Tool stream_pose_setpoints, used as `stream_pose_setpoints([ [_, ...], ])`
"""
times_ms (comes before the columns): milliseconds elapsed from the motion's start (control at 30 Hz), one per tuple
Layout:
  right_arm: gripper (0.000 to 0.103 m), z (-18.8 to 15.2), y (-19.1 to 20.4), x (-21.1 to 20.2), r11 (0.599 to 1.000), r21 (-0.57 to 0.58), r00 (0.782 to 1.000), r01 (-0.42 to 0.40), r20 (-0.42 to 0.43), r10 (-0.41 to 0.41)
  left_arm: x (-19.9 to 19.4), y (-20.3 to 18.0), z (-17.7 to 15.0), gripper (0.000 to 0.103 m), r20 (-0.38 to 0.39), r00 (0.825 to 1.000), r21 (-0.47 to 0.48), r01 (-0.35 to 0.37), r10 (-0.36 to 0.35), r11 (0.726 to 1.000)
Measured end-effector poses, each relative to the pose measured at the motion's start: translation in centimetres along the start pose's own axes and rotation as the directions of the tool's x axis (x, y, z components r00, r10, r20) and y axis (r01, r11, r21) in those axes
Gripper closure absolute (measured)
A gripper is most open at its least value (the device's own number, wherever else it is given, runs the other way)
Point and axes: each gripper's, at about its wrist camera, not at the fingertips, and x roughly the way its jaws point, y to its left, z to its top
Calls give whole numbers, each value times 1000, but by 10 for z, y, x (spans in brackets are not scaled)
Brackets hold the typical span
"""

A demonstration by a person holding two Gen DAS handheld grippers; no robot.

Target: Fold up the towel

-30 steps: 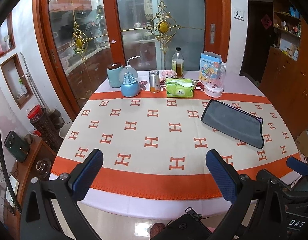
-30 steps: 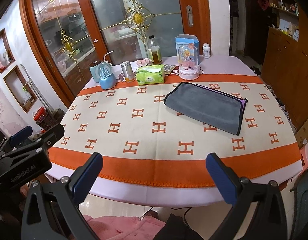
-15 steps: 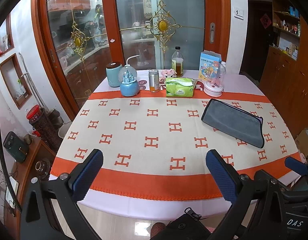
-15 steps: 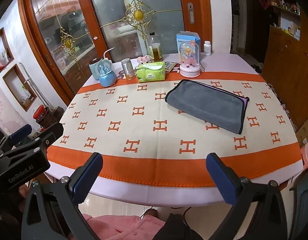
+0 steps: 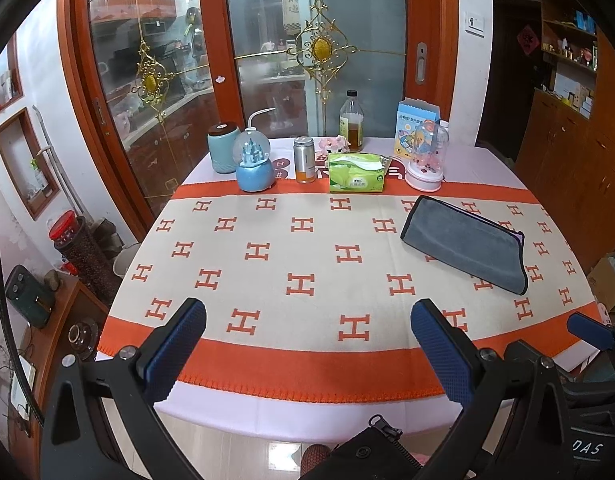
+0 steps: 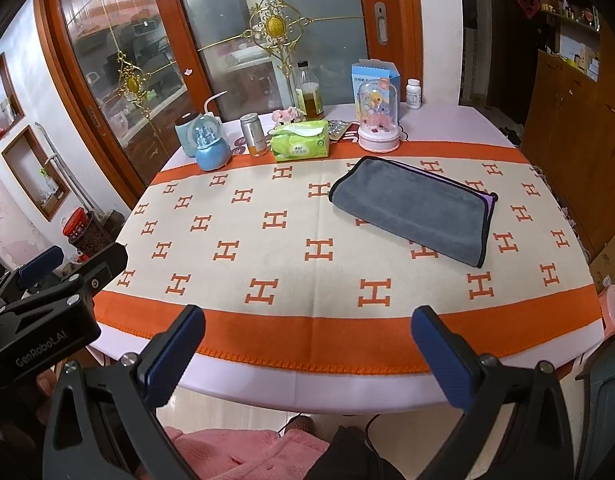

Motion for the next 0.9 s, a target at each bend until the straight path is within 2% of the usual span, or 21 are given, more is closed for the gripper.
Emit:
stream_pose_setpoints([
  [900,0,3,3,12,1000,-5,1000,3,-19,-3,4,1,1,1,-6,1000,2,3,-2,1000],
])
